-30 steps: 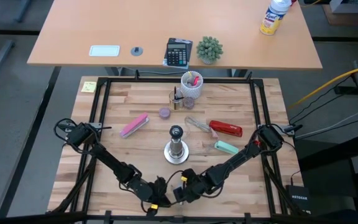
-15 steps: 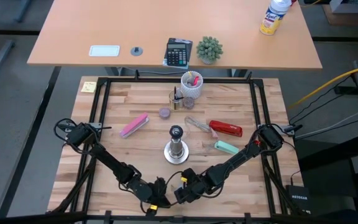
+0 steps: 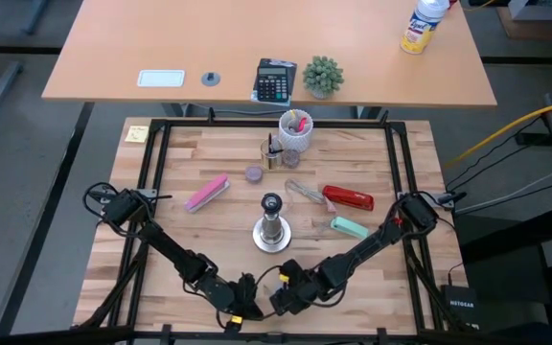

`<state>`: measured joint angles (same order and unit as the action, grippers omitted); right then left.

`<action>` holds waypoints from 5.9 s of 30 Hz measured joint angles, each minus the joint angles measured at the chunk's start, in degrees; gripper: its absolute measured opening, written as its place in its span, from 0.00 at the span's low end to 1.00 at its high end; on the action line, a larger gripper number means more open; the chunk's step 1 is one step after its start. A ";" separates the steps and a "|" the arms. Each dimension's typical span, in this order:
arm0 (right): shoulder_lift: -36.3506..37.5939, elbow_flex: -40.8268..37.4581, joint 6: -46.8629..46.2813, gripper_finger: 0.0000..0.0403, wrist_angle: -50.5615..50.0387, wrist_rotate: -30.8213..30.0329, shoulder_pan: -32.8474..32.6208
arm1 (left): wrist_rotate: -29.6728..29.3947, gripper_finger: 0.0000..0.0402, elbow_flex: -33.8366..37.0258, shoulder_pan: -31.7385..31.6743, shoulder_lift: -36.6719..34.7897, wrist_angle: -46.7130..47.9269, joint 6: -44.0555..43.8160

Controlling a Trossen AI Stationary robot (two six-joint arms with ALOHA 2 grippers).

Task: Screw lightbulb
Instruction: Insert the lightbulb into the lamp socket

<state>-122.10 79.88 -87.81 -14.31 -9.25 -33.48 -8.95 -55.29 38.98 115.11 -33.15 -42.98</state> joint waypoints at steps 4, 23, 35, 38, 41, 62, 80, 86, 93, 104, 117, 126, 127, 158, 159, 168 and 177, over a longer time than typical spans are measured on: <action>-0.17 -0.15 1.13 0.58 2.17 -2.25 -0.40 | 0.00 0.11 0.00 0.00 0.00 -0.02 0.00; -0.31 -0.04 8.60 0.49 11.14 -9.69 -0.98 | 3.09 0.11 0.00 -0.02 -4.97 0.43 1.68; -0.05 0.02 20.83 0.47 22.78 -16.93 -1.00 | 4.29 0.11 0.02 1.53 -25.95 18.38 7.35; -0.01 0.09 25.86 0.48 27.32 -19.14 -1.00 | 1.00 0.11 0.02 3.11 -32.71 23.12 9.48; 0.09 0.09 30.09 0.48 31.96 -20.79 -1.00 | -5.59 0.11 0.02 5.16 -39.51 27.29 13.55; 15.13 0.11 59.17 0.48 38.51 -32.10 -1.02 | -35.36 0.11 0.02 12.79 -57.05 36.06 29.87; 27.30 0.13 90.65 0.48 38.73 -43.77 0.81 | -36.72 0.11 0.07 5.17 -53.40 34.56 28.03; 27.80 0.13 94.33 0.48 38.68 -42.88 6.13 | -36.72 0.11 0.07 1.84 -52.85 33.57 27.82; 27.88 0.13 94.53 0.48 38.39 -37.79 11.10 | -36.70 0.11 0.07 0.66 -52.83 33.73 28.14; 41.43 0.17 97.51 0.48 28.12 -37.21 10.45 | -36.68 0.11 0.07 0.37 -52.85 32.94 33.92; 42.43 -6.87 97.78 0.48 30.63 -23.43 10.63 | -36.72 0.11 0.06 -7.23 -52.30 30.49 31.45; 42.23 -19.32 96.38 0.48 53.10 -16.47 14.92 | -36.70 0.11 0.06 -8.48 -50.24 29.56 30.95; 42.31 -19.99 94.51 0.48 53.76 -14.97 15.77 | -36.68 0.11 0.04 -8.48 -50.08 29.18 30.97; 37.94 -22.18 87.97 0.48 58.22 -7.66 18.51 | -36.68 0.11 0.04 -11.98 -49.88 29.13 30.98; 37.91 -22.18 87.72 0.48 57.98 -7.68 18.52 | -36.68 0.11 0.04 -11.98 -49.88 29.14 31.02; 35.90 -22.14 86.57 0.48 58.25 -8.30 18.52 | -36.68 0.11 0.04 -11.98 -49.90 26.23 34.53; 35.77 -22.14 86.58 0.48 58.34 -8.45 18.52 | -36.68 0.11 0.04 -11.98 -49.90 24.36 37.97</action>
<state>-86.32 57.74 -1.23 44.03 -17.69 -14.96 -45.63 -55.24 27.00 65.21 -8.78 -5.01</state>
